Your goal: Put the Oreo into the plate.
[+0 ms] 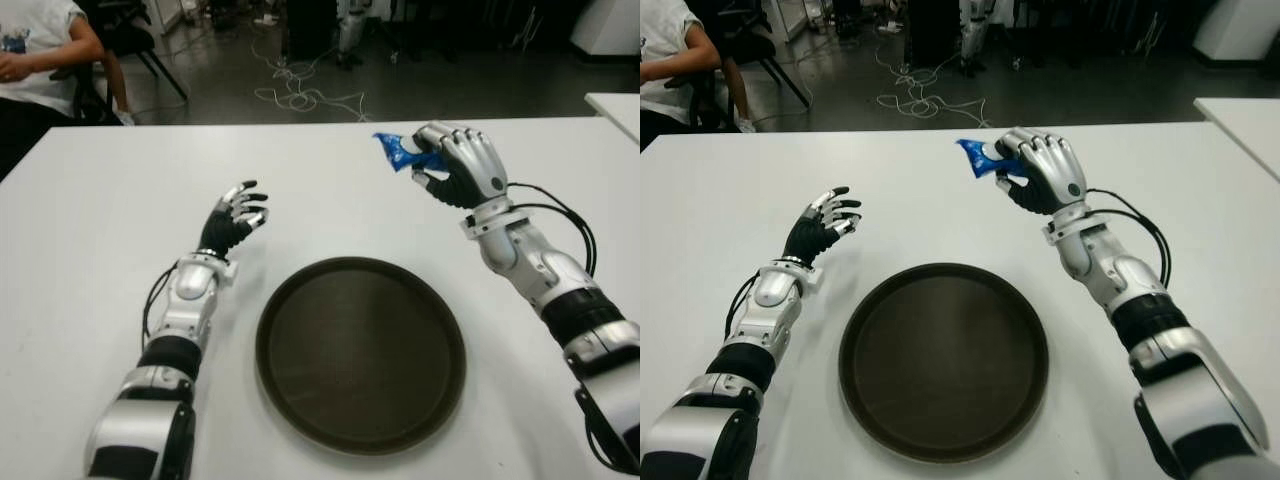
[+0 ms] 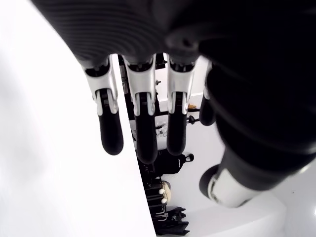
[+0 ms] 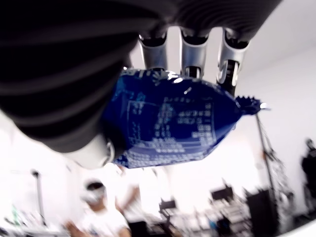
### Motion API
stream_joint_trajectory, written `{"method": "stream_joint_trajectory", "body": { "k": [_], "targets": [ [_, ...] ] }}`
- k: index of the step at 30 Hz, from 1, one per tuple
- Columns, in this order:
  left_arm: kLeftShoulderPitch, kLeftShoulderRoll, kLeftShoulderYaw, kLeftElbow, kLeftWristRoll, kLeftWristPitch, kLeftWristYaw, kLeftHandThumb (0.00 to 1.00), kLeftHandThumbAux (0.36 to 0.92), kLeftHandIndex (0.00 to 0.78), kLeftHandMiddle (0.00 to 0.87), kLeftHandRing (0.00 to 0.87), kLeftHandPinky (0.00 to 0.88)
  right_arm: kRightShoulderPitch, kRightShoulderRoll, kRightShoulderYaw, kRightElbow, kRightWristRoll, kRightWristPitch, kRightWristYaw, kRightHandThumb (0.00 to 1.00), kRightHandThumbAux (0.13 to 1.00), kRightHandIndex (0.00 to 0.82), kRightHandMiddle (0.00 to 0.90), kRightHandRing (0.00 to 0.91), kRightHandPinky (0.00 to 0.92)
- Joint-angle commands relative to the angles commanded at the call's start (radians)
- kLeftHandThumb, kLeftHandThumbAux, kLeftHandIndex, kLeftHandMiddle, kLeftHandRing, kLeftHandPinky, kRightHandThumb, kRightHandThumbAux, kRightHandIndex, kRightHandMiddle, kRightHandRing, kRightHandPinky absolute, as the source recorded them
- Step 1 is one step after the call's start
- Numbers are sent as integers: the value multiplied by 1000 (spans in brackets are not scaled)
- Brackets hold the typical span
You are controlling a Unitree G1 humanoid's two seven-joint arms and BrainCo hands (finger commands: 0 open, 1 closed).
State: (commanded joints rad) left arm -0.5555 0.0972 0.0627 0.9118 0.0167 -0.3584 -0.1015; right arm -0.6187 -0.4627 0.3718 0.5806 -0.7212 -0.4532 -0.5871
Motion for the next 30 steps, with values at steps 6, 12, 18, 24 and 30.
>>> {"method": "stream_joint_trajectory", "body": {
  "k": [6, 12, 18, 24, 30],
  "targets": [
    [-3, -2, 5, 3, -8, 8, -2, 394, 783, 171, 284, 296, 324, 16, 8, -17, -33, 29, -46, 42, 839, 685, 416, 581, 725, 716],
    [-7, -1, 5, 8, -7, 9, -4, 370, 771, 166, 282, 297, 323, 78, 48, 26, -108, 43, -47, 185, 840, 684, 420, 581, 730, 727],
    [-6, 0, 2, 7, -2, 7, -1, 350, 763, 168, 280, 298, 323, 117, 28, 67, -199, 39, -39, 389, 838, 686, 410, 582, 703, 700],
    [2, 2, -2, -6, 2, 12, -3, 341, 764, 168, 285, 295, 318, 163, 9, 110, -331, 45, -23, 611, 827, 695, 377, 532, 555, 486],
    [-7, 0, 7, 12, -10, 17, -10, 355, 771, 169, 285, 291, 318, 219, -35, 63, -515, 118, 13, 797, 829, 694, 375, 550, 576, 495]
  ]
}}
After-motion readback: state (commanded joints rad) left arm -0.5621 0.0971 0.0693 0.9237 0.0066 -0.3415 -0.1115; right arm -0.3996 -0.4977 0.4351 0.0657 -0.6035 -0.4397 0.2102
